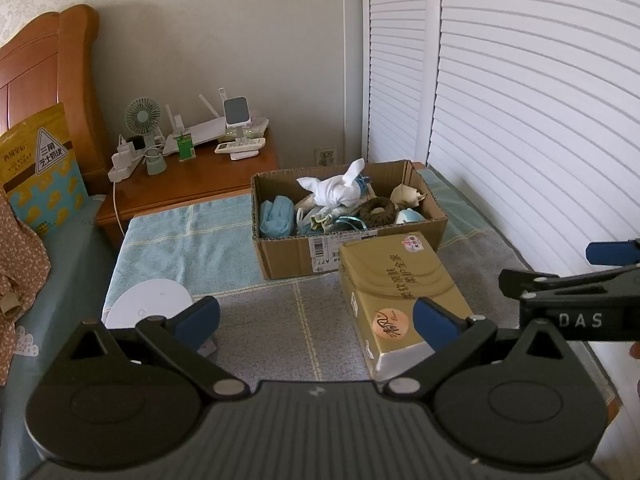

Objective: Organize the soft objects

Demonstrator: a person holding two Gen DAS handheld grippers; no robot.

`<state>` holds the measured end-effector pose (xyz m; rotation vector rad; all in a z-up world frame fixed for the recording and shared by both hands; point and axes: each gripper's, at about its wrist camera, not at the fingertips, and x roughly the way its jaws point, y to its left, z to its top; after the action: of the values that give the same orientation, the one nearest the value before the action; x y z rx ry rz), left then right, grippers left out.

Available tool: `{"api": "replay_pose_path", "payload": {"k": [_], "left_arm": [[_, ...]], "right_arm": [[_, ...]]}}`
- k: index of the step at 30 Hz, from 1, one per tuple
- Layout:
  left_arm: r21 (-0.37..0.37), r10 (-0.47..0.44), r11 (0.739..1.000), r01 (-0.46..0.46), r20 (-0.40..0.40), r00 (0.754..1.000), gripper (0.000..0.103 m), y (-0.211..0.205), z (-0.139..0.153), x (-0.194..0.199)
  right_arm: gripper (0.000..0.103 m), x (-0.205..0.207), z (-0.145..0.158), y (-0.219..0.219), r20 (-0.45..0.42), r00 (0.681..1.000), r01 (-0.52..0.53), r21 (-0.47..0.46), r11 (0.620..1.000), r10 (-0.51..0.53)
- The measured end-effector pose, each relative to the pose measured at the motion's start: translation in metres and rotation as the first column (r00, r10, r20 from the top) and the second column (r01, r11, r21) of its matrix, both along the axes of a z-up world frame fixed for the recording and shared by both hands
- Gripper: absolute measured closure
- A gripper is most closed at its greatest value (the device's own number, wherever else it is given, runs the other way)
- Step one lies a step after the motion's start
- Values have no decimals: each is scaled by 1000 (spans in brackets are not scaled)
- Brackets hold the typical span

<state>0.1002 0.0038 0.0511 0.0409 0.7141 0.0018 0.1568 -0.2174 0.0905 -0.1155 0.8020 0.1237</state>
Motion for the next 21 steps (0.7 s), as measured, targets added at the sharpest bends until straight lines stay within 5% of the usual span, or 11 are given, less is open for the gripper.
{"api": "replay_pose_path", "payload": {"k": [21], "left_arm": [[-4, -2, 1000, 2, 4, 1000, 1, -1, 2, -2]], "right_arm": [[0, -1, 1, 0, 4, 1000, -2, 2, 1000, 2]]}}
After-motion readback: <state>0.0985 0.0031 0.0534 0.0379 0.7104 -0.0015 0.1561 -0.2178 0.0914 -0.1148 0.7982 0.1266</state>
